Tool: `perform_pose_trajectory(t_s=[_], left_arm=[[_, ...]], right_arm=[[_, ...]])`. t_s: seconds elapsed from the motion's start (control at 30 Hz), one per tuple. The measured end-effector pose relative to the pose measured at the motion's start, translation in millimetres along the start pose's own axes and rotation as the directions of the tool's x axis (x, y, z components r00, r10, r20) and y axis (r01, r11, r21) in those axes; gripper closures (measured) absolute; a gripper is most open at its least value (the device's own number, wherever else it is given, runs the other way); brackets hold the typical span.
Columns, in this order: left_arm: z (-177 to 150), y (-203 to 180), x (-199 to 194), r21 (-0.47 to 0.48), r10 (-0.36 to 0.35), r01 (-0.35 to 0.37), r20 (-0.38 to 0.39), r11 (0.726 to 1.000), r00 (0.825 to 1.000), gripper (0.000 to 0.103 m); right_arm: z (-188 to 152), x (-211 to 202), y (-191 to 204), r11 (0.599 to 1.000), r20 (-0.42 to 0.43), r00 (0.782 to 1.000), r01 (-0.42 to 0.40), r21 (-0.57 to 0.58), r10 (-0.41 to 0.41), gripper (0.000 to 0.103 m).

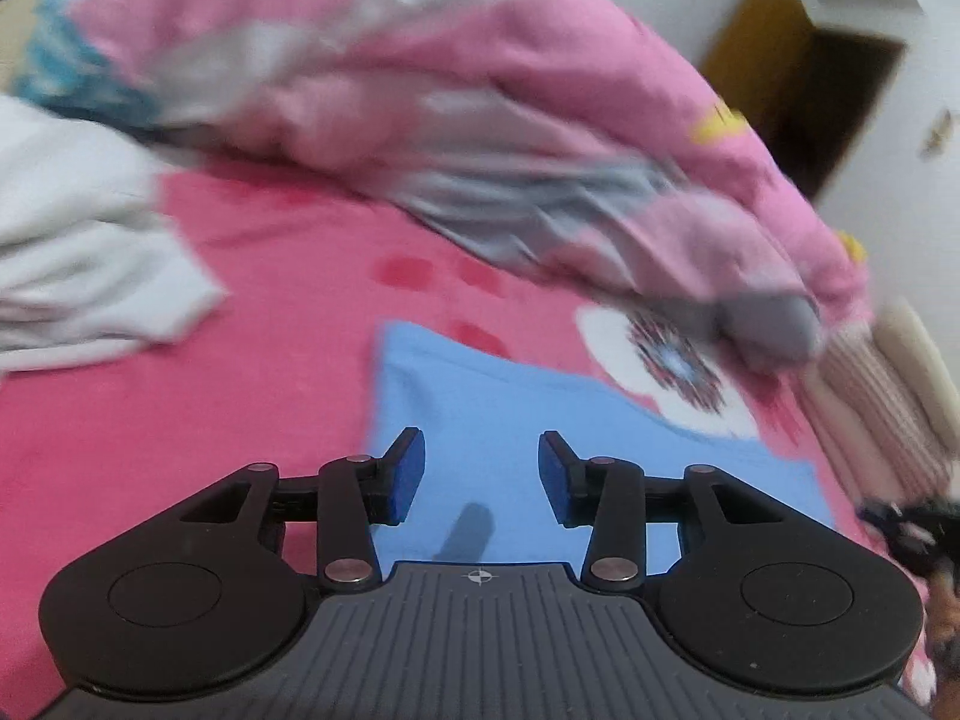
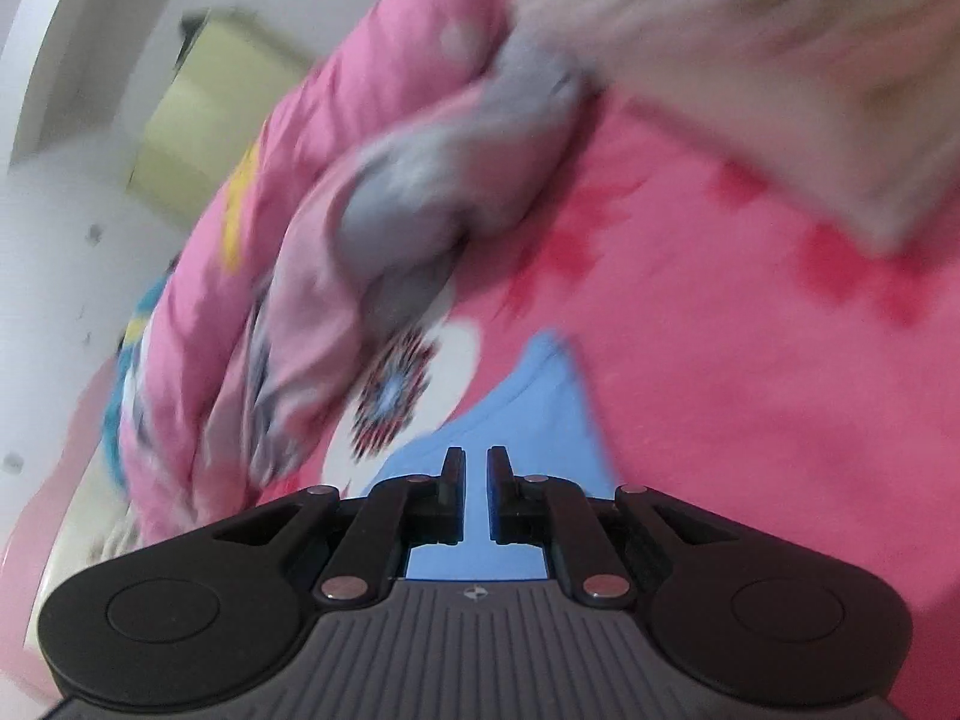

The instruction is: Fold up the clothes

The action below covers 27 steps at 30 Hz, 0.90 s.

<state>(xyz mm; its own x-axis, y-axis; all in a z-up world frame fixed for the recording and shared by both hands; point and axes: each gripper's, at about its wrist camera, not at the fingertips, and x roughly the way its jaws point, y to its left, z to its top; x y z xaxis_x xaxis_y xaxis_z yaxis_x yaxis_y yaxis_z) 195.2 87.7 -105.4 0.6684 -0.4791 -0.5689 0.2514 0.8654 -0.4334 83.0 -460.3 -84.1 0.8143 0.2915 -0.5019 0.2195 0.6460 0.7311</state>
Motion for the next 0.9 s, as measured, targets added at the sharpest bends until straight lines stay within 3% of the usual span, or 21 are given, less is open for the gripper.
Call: perform_pose_trajectory(t_s=[0.1, 0.17, 0.2, 0.27, 0.3, 0.37, 0.43, 0.5, 0.53, 0.67, 0.77, 0.9], left_arm=[[-2, 6, 24, -0.016, 0.052, -0.052, -0.01, 0.999, 0.999, 0.062], [-1, 19, 20, -0.065, 0.026, -0.026, 0.01, 0.998, 1.0, 0.062], [-1, 22, 16, -0.064, 0.037, -0.035, 0.021, 0.997, 0.999, 0.062], [-2, 27, 10, -0.062, 0.061, -0.059, 0.042, 0.996, 0.997, 0.062], [-3, 30, 8, -0.068, 0.067, -0.063, 0.054, 0.996, 0.996, 0.061], [-5, 34, 6, -0.083, 0.071, -0.065, 0.069, 0.994, 0.995, 0.057], [-5, 39, 8, -0.104, 0.062, -0.055, 0.074, 0.993, 0.995, 0.057], [-5, 39, 6, -0.105, 0.059, -0.051, 0.076, 0.993, 0.995, 0.057], [-6, 40, 6, -0.103, 0.06, -0.052, 0.077, 0.993, 0.995, 0.057], [-8, 36, 7, -0.076, 0.083, -0.077, 0.081, 0.994, 0.993, 0.058], [-8, 34, 8, -0.068, 0.092, -0.087, 0.078, 0.994, 0.993, 0.058], [-7, 37, 8, -0.083, 0.091, -0.086, 0.07, 0.993, 0.993, 0.058]], right_arm=[[12, 26, -8, 0.997, -0.032, 0.996, 0.08, -0.008, -0.08, 0.095], [24, 22, -18, 0.979, 0.038, 0.978, 0.205, 0.001, -0.204, 0.096], [30, 15, -18, 0.96, 0.092, 0.956, 0.28, 0.006, -0.279, 0.096], [37, -2, -4, 0.908, 0.206, 0.89, 0.418, -0.012, -0.407, 0.095], [35, -6, 10, 0.896, 0.25, 0.875, 0.44, -0.055, -0.415, 0.095], [25, 0, 48, 0.91, 0.24, 0.913, 0.376, -0.177, -0.331, 0.094], [11, 20, 91, 0.905, 0.156, 0.96, 0.272, -0.327, -0.232, 0.089], [-10, 49, 138, 0.862, 0.036, 0.99, 0.139, -0.488, -0.138, 0.085], [-25, 65, 163, 0.821, -0.028, 0.995, 0.063, -0.567, -0.096, 0.085], [-84, 123, 237, 0.638, -0.205, 0.979, -0.143, -0.757, -0.023, 0.085], [-123, 165, 266, 0.526, -0.274, 0.961, -0.21, -0.824, -0.045, 0.085], [-145, 199, 277, 0.451, -0.302, 0.95, -0.235, -0.861, -0.084, 0.085]])
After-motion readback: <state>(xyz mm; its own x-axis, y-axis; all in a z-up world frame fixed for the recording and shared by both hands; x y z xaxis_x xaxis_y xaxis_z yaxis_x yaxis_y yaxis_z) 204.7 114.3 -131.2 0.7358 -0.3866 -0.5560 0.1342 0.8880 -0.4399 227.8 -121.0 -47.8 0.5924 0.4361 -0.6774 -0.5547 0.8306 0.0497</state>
